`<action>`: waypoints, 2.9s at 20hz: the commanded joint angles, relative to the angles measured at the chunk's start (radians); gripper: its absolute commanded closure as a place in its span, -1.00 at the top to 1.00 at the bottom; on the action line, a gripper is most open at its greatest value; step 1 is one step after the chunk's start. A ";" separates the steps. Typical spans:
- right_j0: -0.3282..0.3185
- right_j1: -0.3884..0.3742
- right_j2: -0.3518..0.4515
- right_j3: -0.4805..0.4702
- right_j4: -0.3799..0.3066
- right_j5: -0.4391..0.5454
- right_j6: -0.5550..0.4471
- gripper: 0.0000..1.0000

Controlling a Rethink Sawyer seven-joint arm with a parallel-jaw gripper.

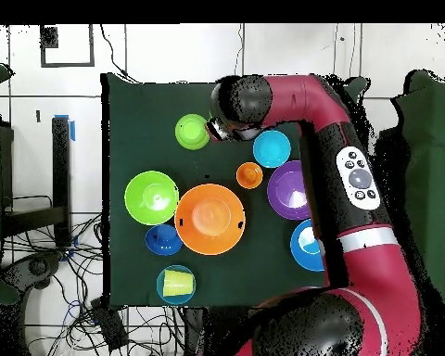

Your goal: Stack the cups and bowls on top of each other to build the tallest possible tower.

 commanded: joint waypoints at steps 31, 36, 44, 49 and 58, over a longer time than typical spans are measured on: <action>-0.019 0.047 -0.083 -0.286 -0.067 0.274 -0.248 1.00; -0.064 0.023 -0.086 -0.195 -0.068 0.214 -0.239 1.00; -0.079 0.081 -0.068 -0.180 -0.112 0.132 -0.256 1.00; -0.078 0.078 -0.077 -0.134 -0.121 0.080 -0.230 1.00; -0.080 0.040 -0.100 -0.022 -0.117 -0.014 -0.161 1.00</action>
